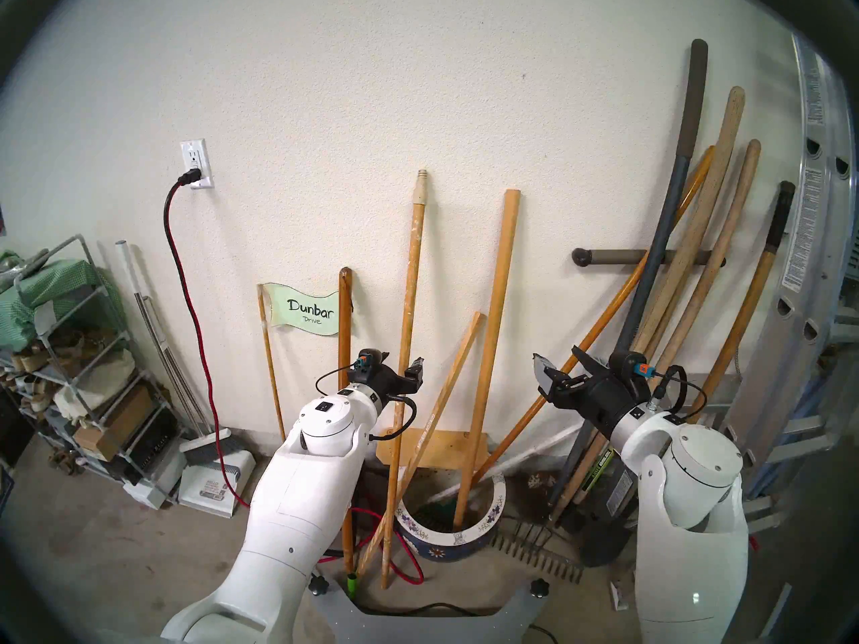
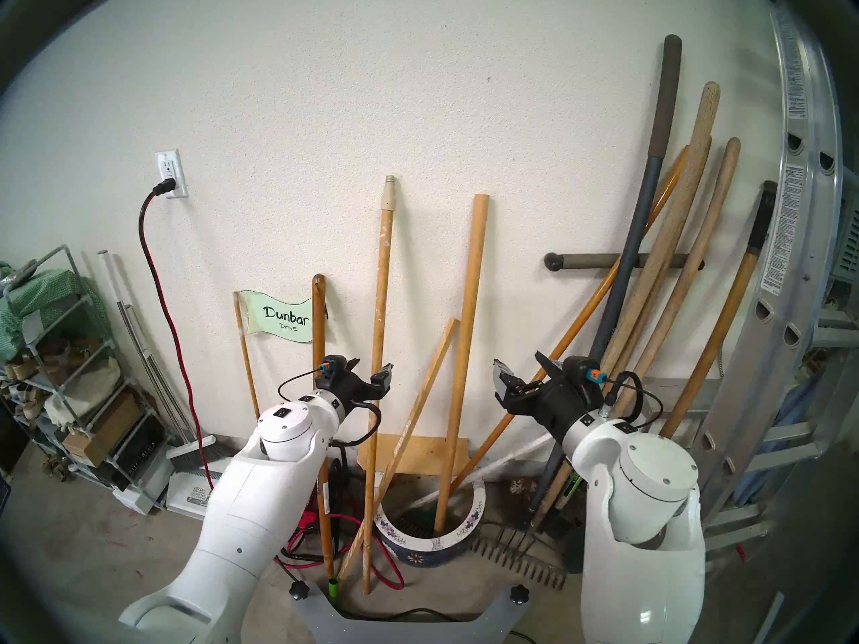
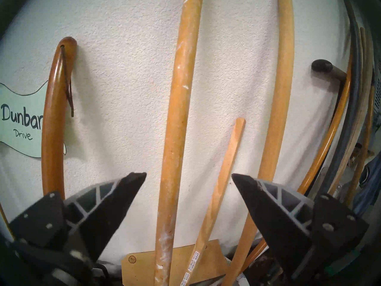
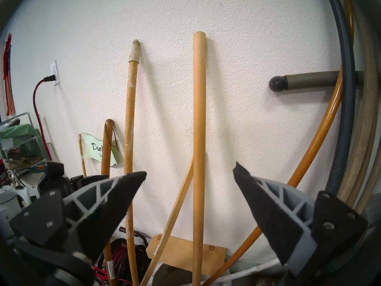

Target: Put wooden sticks into the pot

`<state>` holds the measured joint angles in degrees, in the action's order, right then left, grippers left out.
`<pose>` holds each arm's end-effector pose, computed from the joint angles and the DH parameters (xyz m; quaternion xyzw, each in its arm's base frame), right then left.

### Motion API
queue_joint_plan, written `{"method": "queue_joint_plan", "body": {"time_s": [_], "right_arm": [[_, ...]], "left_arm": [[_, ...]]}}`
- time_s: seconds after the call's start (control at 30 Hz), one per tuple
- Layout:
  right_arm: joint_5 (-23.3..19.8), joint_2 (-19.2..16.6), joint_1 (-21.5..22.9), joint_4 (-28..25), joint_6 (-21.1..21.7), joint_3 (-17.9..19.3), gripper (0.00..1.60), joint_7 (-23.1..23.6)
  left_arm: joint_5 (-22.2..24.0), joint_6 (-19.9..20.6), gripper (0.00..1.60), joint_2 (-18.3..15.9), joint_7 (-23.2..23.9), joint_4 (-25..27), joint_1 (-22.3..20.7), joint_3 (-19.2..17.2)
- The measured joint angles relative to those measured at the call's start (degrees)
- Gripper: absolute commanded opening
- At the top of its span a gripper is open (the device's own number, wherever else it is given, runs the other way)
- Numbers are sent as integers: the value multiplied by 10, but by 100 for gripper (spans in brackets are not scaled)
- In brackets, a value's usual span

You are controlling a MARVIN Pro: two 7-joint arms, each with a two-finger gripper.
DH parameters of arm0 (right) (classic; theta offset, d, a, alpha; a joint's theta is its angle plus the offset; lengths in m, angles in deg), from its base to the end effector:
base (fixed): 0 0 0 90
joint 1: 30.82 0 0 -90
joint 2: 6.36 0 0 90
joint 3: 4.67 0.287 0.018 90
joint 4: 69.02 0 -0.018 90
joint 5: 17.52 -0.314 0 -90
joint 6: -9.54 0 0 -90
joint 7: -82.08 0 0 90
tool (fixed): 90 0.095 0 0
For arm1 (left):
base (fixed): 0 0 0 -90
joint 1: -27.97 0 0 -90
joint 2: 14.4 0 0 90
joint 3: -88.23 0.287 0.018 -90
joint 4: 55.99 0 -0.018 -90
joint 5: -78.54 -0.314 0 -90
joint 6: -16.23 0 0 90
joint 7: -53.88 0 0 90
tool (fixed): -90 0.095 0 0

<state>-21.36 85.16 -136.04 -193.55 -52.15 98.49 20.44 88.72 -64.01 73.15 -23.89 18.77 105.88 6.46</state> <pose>0.3267 -0.0344 -0.2062 -0.7458 -0.0738 -0.6491 0.1305 0.4744 -0.0617 -0.3335 0.7712 -0.0800 0.6105 0.1619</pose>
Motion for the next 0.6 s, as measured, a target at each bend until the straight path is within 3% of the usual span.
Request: {"method": "queue_joint_plan", "body": {"time_s": [0.6], "right_arm": [[0, 0, 0, 0, 0, 0, 160, 0]], "left_arm": [[0, -18, 160, 6, 19, -97, -65, 8]]}}
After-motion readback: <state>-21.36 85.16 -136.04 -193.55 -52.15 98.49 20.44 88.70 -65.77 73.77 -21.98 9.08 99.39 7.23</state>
